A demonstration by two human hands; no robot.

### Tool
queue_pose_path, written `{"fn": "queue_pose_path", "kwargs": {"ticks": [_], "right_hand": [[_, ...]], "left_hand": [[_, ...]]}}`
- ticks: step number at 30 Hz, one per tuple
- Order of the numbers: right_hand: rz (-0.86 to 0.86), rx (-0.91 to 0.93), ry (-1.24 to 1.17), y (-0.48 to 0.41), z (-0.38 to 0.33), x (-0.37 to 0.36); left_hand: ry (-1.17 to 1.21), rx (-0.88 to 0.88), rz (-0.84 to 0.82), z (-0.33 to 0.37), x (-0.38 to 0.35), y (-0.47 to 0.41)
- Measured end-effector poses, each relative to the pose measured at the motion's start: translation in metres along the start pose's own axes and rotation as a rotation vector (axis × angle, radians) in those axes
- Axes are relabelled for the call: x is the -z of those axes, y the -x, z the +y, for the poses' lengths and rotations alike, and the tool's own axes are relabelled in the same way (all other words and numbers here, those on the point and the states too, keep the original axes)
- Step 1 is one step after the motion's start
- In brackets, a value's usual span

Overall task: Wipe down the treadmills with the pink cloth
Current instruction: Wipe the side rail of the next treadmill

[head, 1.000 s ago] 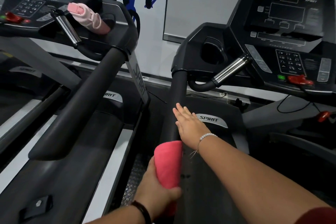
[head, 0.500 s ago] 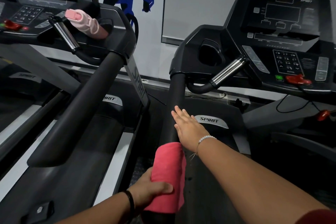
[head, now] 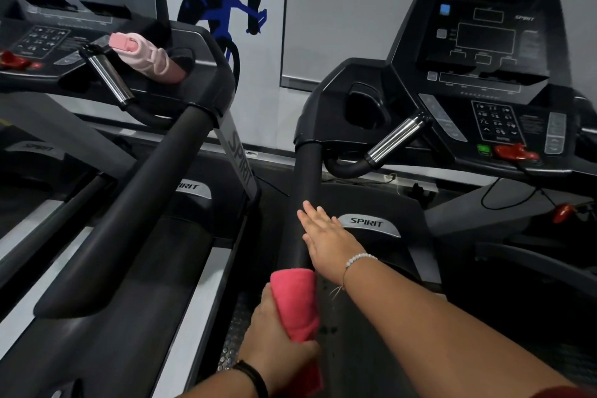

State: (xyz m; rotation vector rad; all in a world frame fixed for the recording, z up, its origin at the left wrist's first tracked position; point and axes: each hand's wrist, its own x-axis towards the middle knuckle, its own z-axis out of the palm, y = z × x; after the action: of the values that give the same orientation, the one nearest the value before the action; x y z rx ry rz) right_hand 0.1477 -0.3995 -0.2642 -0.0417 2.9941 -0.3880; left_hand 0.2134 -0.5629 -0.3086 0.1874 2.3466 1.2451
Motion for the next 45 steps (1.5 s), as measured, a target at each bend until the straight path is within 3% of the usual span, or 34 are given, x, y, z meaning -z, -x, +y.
{"fn": "queue_pose_path", "kwargs": {"ticks": [7,11,14,17,21,23,27,31,34,37,40,45], "right_hand": [[-0.001,-0.002,-0.001,0.0,0.0,-0.001],[-0.006,-0.003,0.006,0.001,-0.001,0.001],[-0.018,-0.001,0.01,0.0,0.001,0.0],[-0.027,0.003,0.012,-0.001,0.004,-0.001],[-0.029,0.002,0.01,-0.002,0.004,-0.001],[-0.021,-0.011,0.022,-0.001,0.004,0.0],[0.095,-0.057,0.002,0.007,0.0,-0.003],[0.285,-0.164,-0.298,0.034,0.002,-0.018],[0.095,-0.279,-0.538,0.05,0.008,-0.032],[-0.052,-0.313,-0.531,0.054,0.016,-0.041],[-0.041,-0.321,-0.537,0.057,0.017,-0.046],[-0.011,-0.246,-0.714,0.055,0.013,-0.046]], "left_hand": [[0.245,0.096,-0.142,-0.004,0.014,-0.011],[0.594,0.196,-0.357,-0.014,0.022,-0.019],[0.681,0.219,-0.44,-0.021,0.022,-0.024],[0.553,0.264,-0.525,-0.022,0.03,-0.031],[0.177,0.285,-0.653,-0.011,0.051,-0.036],[0.048,0.286,-0.619,-0.003,0.055,-0.041],[-0.151,0.07,-0.242,0.015,0.039,-0.042],[-0.068,-0.097,-0.028,0.021,0.009,-0.018],[-0.038,-0.142,0.035,0.011,0.004,-0.018],[0.098,-0.079,0.043,0.009,0.008,-0.025],[0.219,-0.024,0.143,0.005,0.013,-0.03],[-0.051,-0.282,0.225,0.01,0.014,-0.032]]}}
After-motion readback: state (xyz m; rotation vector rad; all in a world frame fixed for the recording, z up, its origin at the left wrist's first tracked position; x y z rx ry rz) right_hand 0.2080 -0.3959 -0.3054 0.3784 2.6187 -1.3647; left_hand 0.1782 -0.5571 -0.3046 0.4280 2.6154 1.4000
